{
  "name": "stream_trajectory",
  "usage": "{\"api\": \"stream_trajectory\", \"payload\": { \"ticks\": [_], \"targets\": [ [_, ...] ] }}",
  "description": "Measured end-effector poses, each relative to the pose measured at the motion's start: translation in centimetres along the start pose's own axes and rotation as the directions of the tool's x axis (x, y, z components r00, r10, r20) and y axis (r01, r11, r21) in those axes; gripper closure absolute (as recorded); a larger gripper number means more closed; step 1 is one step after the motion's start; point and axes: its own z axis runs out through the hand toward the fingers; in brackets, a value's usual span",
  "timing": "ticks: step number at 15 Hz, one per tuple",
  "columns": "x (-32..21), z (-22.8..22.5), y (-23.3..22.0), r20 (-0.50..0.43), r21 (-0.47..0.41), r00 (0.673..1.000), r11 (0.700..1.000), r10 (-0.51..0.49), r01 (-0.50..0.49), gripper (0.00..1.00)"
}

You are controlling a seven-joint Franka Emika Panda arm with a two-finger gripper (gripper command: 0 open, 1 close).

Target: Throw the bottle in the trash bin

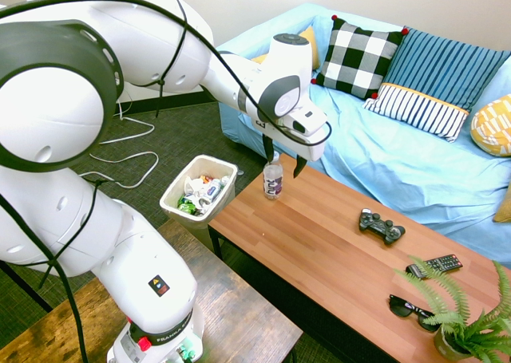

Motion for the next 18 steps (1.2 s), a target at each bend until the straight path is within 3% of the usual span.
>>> {"api": "stream_trajectory", "payload": {
  "ticks": [5,10,18],
  "targets": [
    [-0.4,0.4,-1.5,-0.026,0.026,1.000,1.000,-0.003,0.003,0.00],
    [-1.5,2.0,-5.7,-0.035,0.050,0.999,0.999,0.000,0.001,0.00],
    [-2.5,7.1,-13.9,-0.061,-0.025,0.998,1.000,0.009,-0.010,0.00]
  ]
}}
